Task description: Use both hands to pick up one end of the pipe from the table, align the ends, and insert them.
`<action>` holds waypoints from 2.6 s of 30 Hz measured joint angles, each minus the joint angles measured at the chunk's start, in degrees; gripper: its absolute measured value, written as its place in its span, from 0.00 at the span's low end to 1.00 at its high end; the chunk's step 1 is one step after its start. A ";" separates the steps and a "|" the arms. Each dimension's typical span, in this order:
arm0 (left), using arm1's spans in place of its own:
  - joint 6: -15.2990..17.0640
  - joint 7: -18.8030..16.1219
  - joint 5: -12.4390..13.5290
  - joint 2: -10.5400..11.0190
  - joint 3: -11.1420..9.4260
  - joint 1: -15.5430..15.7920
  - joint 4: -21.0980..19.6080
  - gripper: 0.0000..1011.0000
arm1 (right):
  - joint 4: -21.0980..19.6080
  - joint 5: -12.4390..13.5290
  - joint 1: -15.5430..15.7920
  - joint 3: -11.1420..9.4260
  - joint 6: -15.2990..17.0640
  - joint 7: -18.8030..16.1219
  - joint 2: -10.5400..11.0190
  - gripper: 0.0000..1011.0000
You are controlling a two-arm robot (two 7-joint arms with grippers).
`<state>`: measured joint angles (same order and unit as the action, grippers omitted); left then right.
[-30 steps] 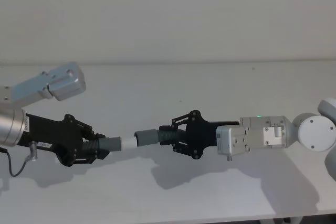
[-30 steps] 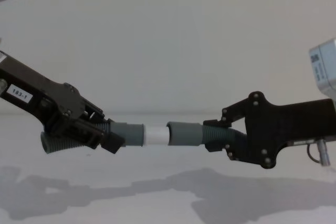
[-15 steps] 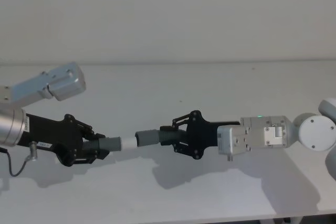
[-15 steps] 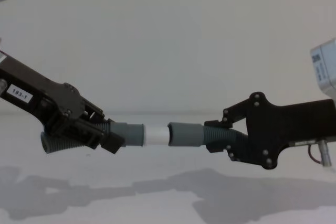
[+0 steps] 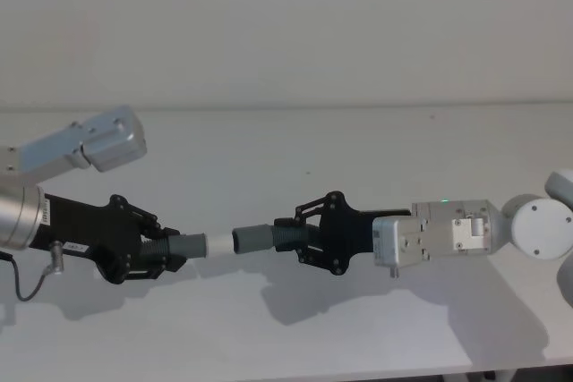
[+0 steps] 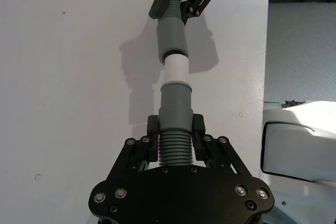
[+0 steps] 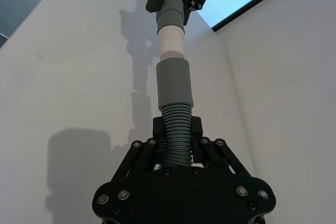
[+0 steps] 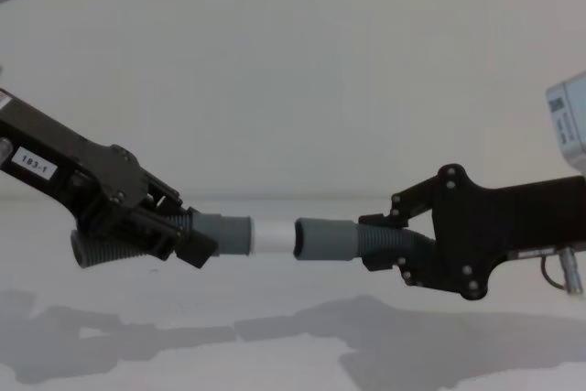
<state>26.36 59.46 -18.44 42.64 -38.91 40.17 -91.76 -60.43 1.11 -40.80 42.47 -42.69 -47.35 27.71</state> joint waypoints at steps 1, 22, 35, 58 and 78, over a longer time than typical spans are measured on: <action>0.00 0.00 0.00 0.00 0.00 0.00 0.00 0.33 | -0.01 0.02 0.01 0.00 0.00 -0.01 0.01 0.25; 0.00 0.00 0.00 0.00 0.00 0.00 0.00 0.33 | -0.18 0.20 0.12 0.16 -0.08 -0.04 -0.50 0.25; 0.00 0.00 0.01 0.00 0.00 0.00 0.00 0.33 | -0.48 0.45 -0.01 0.60 0.03 -0.25 -1.00 0.25; 0.00 0.00 0.00 0.00 0.00 0.00 0.00 0.33 | -1.52 0.60 -0.18 0.52 0.13 -0.01 -1.29 0.25; 0.00 0.00 0.01 0.03 0.00 0.00 0.00 0.33 | -2.64 0.92 0.29 0.30 0.90 0.30 -1.26 0.25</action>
<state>26.36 59.47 -18.43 42.67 -38.91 40.16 -91.75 -63.07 2.03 -40.51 42.78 -41.79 -47.05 26.45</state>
